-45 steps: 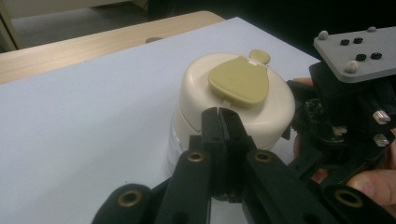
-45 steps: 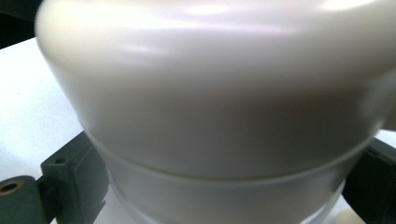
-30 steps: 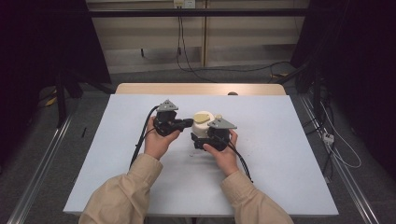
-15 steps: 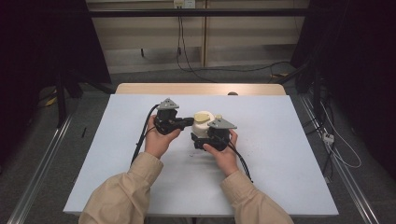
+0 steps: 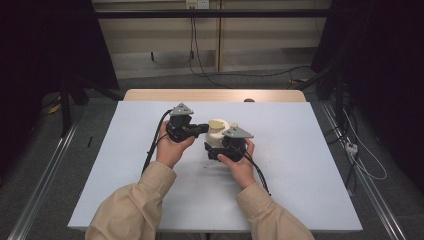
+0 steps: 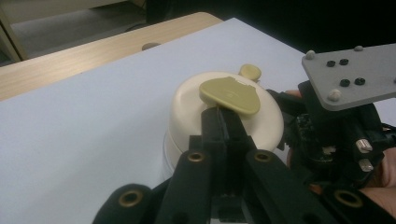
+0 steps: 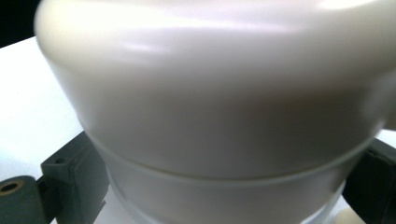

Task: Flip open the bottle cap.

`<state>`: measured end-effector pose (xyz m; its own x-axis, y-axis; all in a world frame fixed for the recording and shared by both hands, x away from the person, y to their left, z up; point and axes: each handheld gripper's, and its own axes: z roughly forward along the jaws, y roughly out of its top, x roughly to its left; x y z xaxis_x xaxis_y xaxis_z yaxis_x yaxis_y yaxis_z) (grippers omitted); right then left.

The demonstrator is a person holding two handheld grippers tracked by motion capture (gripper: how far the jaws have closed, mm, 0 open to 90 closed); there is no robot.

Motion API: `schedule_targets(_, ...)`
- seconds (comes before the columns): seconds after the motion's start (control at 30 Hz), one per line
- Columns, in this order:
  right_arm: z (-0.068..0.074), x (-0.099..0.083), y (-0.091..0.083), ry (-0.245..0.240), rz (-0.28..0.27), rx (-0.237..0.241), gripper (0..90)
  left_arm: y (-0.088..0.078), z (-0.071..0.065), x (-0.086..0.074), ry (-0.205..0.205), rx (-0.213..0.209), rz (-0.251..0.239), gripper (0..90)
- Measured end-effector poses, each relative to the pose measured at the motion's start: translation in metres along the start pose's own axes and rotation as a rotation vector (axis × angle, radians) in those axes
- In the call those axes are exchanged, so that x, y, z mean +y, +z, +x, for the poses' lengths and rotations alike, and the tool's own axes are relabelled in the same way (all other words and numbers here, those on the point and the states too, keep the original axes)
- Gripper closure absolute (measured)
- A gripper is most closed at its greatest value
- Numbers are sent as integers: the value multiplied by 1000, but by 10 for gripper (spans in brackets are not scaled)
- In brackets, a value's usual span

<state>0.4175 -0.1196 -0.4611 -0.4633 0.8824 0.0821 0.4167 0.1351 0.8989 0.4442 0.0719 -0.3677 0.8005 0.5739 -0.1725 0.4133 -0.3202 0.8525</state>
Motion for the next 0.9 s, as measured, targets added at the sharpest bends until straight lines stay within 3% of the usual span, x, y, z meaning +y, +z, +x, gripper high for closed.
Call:
schedule_targets(0.17, 0, 0, 0, 1, 0, 0, 36, 0, 0, 0, -20, -11, -12, 900)
schedule_targets(0.9, 0, 0, 0, 1, 1, -1, 36, 0, -2, 6, -19, -17, -36, 900)
